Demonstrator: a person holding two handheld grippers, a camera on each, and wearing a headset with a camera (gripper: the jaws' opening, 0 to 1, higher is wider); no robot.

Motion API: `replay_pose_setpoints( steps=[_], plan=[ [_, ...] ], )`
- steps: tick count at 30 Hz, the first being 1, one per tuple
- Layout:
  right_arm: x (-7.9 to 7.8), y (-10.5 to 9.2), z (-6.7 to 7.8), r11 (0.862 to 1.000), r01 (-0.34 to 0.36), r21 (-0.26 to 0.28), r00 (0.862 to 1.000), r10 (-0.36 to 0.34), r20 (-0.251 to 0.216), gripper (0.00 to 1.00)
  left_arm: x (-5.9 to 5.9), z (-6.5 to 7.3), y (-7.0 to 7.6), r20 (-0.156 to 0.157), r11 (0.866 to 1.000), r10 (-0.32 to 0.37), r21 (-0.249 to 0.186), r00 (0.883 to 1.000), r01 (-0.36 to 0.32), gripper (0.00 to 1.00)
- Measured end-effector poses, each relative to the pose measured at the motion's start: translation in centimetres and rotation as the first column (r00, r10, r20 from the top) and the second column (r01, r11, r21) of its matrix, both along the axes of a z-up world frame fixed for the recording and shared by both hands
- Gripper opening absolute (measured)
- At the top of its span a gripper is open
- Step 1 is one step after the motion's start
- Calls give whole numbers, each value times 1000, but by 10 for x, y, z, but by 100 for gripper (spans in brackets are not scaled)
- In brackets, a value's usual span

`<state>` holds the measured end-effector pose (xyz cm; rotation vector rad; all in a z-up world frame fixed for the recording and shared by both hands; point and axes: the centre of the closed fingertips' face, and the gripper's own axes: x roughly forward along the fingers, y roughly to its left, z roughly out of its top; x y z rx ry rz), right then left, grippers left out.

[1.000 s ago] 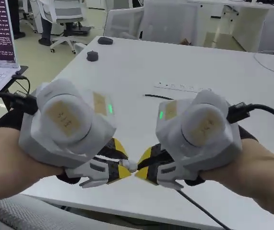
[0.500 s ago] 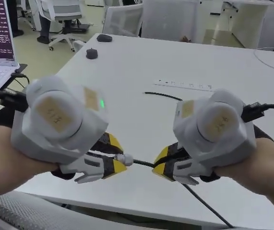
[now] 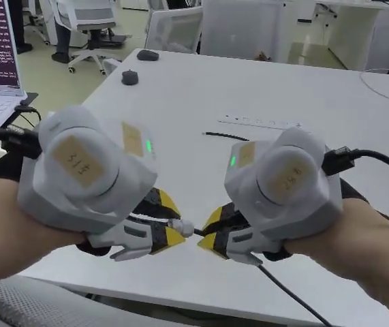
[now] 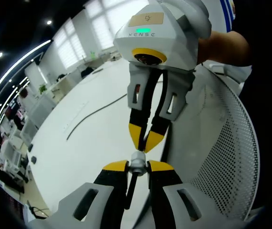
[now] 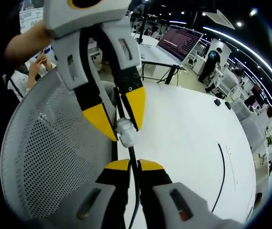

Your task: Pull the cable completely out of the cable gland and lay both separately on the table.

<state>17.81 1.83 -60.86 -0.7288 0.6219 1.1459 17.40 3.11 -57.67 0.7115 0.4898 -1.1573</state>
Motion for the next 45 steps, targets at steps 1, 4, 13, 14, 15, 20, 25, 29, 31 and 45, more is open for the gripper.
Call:
replay_pose_setpoints(
  steps=[1,4,13,14,15,20,25,29,31,45],
  plan=[
    [0,-1,1,1000,1,5,1000,-1,-3,4,0,0,1,0,1000,1,-2,1000,-1,16],
    [2,-6,1,1000,7,7,1000,-7,-5,4,2,0,6,0,1000,12,-7,1000,-12,16],
    [34,-58,-11,993,62,-105,998,-58,38,3,26,-1,37,16,991,134,19,991,-134,16],
    [41,-67,-11,989,77,-127,997,-73,39,3,28,0,38,23,990,137,19,990,-138,16],
    [47,-71,-10,988,78,-131,996,-73,44,3,28,-2,39,15,990,138,24,990,-139,17],
    [101,-83,-1,982,187,-17,982,-187,28,3,25,-7,35,10,993,110,50,994,-110,17],
    [161,-100,-10,935,346,70,938,-343,-57,3,22,-11,31,-6,993,101,53,995,-101,17],
    [208,-128,-32,899,437,24,900,-437,-16,3,18,-17,30,-22,994,88,72,996,-87,17],
    [225,-138,-41,875,484,12,875,-484,-18,3,17,-18,29,-30,994,85,70,996,-83,17],
    [214,-153,-36,835,550,-4,835,-550,-20,35,25,-7,34,-16,994,86,70,996,-84,17]
  ],
)
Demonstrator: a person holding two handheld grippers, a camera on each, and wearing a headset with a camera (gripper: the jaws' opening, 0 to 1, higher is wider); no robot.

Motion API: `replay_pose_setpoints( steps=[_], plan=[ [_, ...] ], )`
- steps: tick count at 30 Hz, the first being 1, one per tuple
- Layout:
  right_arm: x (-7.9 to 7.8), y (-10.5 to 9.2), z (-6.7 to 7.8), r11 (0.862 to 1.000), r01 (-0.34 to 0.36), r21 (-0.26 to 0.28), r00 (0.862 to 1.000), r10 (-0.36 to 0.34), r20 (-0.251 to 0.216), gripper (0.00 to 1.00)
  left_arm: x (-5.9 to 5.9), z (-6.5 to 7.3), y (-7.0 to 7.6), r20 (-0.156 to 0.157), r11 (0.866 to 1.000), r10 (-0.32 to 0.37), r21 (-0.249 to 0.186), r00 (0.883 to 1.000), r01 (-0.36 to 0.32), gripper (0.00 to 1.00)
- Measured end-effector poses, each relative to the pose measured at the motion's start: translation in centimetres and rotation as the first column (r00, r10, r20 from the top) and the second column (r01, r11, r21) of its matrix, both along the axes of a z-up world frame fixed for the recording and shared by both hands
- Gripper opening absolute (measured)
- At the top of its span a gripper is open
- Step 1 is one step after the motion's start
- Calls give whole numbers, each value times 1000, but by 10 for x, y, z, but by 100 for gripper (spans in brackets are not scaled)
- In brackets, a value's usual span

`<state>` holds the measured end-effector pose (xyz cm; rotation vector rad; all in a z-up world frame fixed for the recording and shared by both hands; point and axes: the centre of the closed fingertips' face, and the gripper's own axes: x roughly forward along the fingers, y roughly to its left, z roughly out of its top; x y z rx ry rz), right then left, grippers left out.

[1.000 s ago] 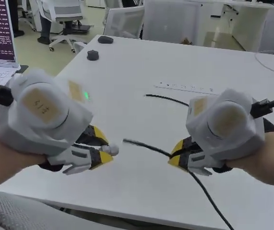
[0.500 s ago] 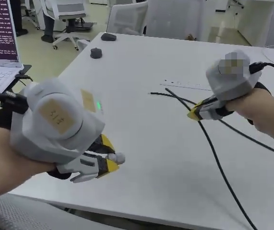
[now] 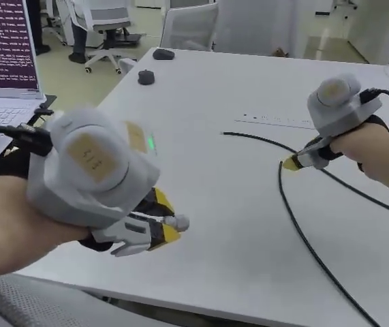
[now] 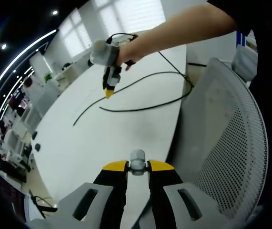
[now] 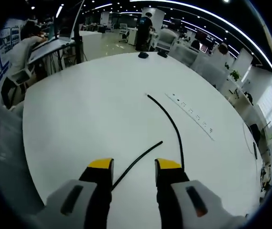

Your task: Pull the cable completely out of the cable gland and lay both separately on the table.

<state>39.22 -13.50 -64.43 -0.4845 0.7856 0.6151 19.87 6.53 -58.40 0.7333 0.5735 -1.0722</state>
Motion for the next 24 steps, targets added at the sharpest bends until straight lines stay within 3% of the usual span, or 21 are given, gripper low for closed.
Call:
replay_pose_setpoints(
  steps=[4,6,9,12,15,16,20,22,24],
  plan=[
    [-31,8,14,998,-65,18,998,65,6,35,9,3,-3,-1,1000,-9,2,1000,9,17],
    [-47,12,22,995,-84,56,996,83,14,36,12,6,-6,-6,1000,-18,-7,1000,18,17],
    [-78,12,37,990,-88,108,996,87,19,45,16,6,-8,-10,999,-33,-6,999,33,17],
    [-105,14,52,983,-111,148,994,106,42,45,16,3,-12,-45,998,-54,-40,998,52,17],
    [-139,18,66,975,-137,177,990,130,52,49,21,-1,-18,-36,995,-87,-49,996,85,17],
    [-146,20,70,971,-160,176,986,149,74,50,25,-2,-26,-19,993,-101,-68,995,99,17],
    [-183,27,78,967,-187,174,981,175,84,49,30,-16,-42,-37,986,-154,-67,987,151,17],
    [-194,30,81,965,-191,181,980,177,89,49,31,-22,-50,-44,980,-184,-79,982,180,17],
    [-206,30,81,965,-187,182,981,173,91,48,32,-34,-57,-81,975,-211,-92,974,204,17]
  ],
)
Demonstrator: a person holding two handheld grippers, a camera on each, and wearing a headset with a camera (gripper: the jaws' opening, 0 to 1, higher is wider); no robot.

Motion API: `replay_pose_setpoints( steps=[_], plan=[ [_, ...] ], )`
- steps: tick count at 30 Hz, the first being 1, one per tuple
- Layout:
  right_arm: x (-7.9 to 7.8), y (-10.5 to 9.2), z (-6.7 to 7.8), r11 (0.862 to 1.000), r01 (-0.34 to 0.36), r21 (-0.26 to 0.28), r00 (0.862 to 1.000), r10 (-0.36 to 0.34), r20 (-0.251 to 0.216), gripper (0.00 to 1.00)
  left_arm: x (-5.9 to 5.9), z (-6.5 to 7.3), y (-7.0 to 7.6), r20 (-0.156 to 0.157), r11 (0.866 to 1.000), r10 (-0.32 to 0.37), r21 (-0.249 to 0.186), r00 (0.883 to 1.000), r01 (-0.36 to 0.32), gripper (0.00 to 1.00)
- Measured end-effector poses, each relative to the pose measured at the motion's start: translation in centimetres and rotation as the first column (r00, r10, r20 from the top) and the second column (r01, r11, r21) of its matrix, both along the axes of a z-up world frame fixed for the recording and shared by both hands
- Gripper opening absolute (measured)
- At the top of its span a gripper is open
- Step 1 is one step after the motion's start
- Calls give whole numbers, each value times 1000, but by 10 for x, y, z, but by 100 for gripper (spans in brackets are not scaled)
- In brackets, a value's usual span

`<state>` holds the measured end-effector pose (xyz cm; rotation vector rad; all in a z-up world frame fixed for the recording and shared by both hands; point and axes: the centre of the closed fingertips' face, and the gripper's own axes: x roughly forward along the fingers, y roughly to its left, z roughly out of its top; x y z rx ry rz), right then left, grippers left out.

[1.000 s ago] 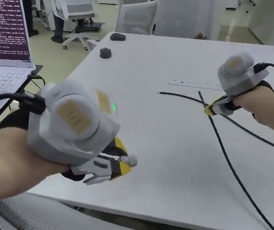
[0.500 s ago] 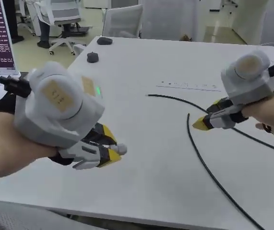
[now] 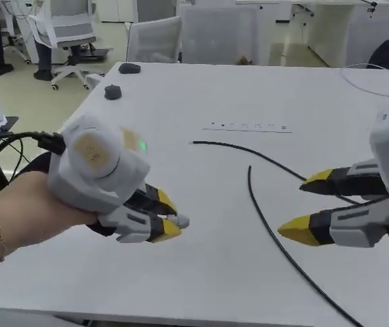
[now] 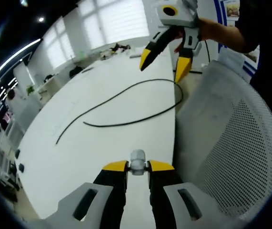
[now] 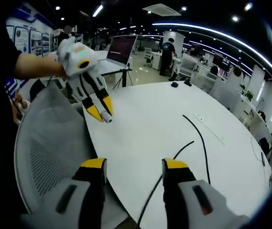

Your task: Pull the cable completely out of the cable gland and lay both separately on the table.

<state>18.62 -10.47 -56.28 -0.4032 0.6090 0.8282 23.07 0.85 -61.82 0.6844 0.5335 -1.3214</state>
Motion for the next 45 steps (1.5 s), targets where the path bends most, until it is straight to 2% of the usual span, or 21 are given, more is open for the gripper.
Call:
replay_pose_setpoints(
  steps=[2,4,6,8,10,13,14,16,18,19,24,28,30,31,32,33,36,39,40,43,45],
  plan=[
    [-9,-2,2,1000,23,6,1000,-23,11,47,7,-17,-3,-11,1000,-12,19,1000,12,17],
    [-15,-2,5,999,38,20,999,-39,19,47,7,-37,-4,-51,998,-50,47,997,52,17],
    [-21,-2,7,994,79,72,997,-80,15,46,7,-54,-2,-93,994,-58,84,994,66,17],
    [-27,-4,6,990,104,98,994,-105,7,45,13,-73,-3,-101,991,-67,106,993,78,17],
    [-29,-10,3,984,139,111,990,-141,4,45,12,-90,-3,-108,980,-120,145,987,135,17],
    [-34,-20,-4,979,179,99,984,-178,-16,45,8,-112,-4,-163,968,-160,165,974,187,17],
    [-35,-22,-4,978,187,96,982,-186,-17,45,11,-121,-3,-152,959,-169,202,974,198,17],
    [-38,-26,-1,975,199,100,980,-198,-17,45,12,-128,-10,-141,955,-199,195,970,224,17],
    [-39,-30,2,972,210,103,978,-211,-10,45,10,-126,-24,-150,968,-206,117,967,224,17],
    [-40,-32,3,970,219,101,976,-219,-10,45,10,-129,-23,-170,967,-195,134,966,219,17],
    [-47,-40,7,965,243,97,970,-244,-5,45,7,-138,-25,-155,952,-223,177,962,250,17],
    [-50,-42,6,964,250,87,968,-250,-3,45,8,-133,-21,-140,956,-210,180,968,234,23],
    [-51,-42,5,965,249,84,968,-250,-5,45,3,-132,-19,-213,970,-136,169,967,174,32],
    [-51,-41,4,966,246,81,969,-246,-9,45,4,-131,-11,-223,971,-84,202,971,130,39],
    [-51,-40,3,967,244,79,970,-243,-11,45,4,-125,-8,-189,971,-113,185,976,148,42],
    [-51,-39,0,968,241,70,971,-240,-18,45,3,-122,-5,-184,971,-116,184,976,151,41],
    [-51,-42,-14,973,232,13,972,-231,-40,44,-1,-110,11,-227,979,-42,184,973,85,41],
    [-52,-38,-27,977,212,8,974,-211,-81,45,-10,-89,21,-232,984,-10,171,973,51,45],
    [-52,-37,-30,979,204,4,975,-202,-90,45,-12,-81,23,-220,986,-4,162,976,40,45],
    [-53,-26,-37,986,167,12,978,-164,-126,45,-12,-52,40,-115,984,81,169,990,-61,38],
    [-51,-23,-40,986,163,18,977,-159,-141,46,-20,-36,45,-76,988,78,143,994,-67,38]
  ],
)
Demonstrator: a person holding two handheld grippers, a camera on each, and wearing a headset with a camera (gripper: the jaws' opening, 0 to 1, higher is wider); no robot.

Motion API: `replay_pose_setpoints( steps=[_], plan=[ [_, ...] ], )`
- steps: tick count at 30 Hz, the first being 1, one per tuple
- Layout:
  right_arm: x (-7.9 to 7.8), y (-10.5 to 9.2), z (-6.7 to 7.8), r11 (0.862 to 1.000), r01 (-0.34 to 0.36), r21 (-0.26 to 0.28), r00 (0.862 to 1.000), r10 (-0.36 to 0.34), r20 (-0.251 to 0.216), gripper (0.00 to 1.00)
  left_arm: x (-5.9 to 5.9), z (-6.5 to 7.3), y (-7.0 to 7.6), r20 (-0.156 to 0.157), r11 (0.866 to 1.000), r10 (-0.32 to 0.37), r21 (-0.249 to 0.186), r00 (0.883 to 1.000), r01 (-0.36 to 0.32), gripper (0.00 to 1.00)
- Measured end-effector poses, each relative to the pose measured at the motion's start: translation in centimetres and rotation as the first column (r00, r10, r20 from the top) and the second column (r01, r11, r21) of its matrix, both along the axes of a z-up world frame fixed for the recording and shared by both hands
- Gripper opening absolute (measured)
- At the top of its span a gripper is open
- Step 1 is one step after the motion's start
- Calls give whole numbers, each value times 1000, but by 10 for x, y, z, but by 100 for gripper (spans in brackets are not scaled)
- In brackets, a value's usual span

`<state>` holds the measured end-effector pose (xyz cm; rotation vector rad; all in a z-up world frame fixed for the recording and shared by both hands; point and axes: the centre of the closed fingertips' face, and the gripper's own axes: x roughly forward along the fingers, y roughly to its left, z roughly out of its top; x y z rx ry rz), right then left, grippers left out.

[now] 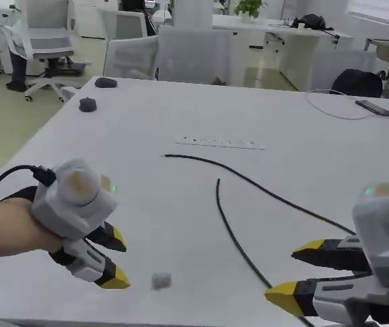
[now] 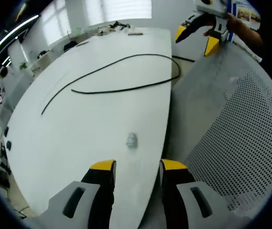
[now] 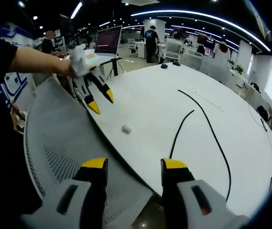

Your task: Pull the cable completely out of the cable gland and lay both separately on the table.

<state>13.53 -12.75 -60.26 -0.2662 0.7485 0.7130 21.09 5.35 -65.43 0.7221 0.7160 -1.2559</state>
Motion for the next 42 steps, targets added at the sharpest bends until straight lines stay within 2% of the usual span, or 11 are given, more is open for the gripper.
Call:
replay_pose_setpoints(
  steps=[6,9,12,18,22,25,26,31,35,38,42],
  plan=[
    [-4,11,-8,1000,-8,22,999,9,-46,45,-20,37,23,8,983,176,-56,984,-175,38],
    [-4,8,-10,999,40,31,997,-38,-66,42,-14,61,38,96,960,269,-111,958,-258,36],
    [-2,6,-11,996,73,59,995,-69,-75,44,-8,78,62,182,925,377,-130,908,-358,34],
    [-2,6,-25,992,118,51,989,-113,-91,41,-12,93,100,117,776,614,-273,781,-569,37],
    [-1,6,-20,985,146,94,985,-136,-104,39,-18,77,121,19,679,707,-296,707,-672,39],
    [-1,6,-20,981,158,113,983,-145,-113,39,-22,66,125,-7,655,725,-302,689,-693,40],
    [-1,6,-21,980,160,119,982,-147,-115,39,-20,71,122,-52,605,746,-362,664,-709,40],
    [-1,7,-20,975,176,134,980,-160,-123,37,-20,65,116,-93,583,750,-375,655,-721,40],
    [-2,7,-19,973,181,143,979,-165,-120,35,-19,64,116,-83,589,750,-366,656,-720,43],
    [-3,8,-20,975,175,139,980,-158,-121,33,-18,63,119,-113,554,767,-380,632,-741,47],
    [-3,8,-20,972,185,146,978,-167,-125,33,-19,64,118,-104,557,767,-382,633,-738,46]
  ],
)
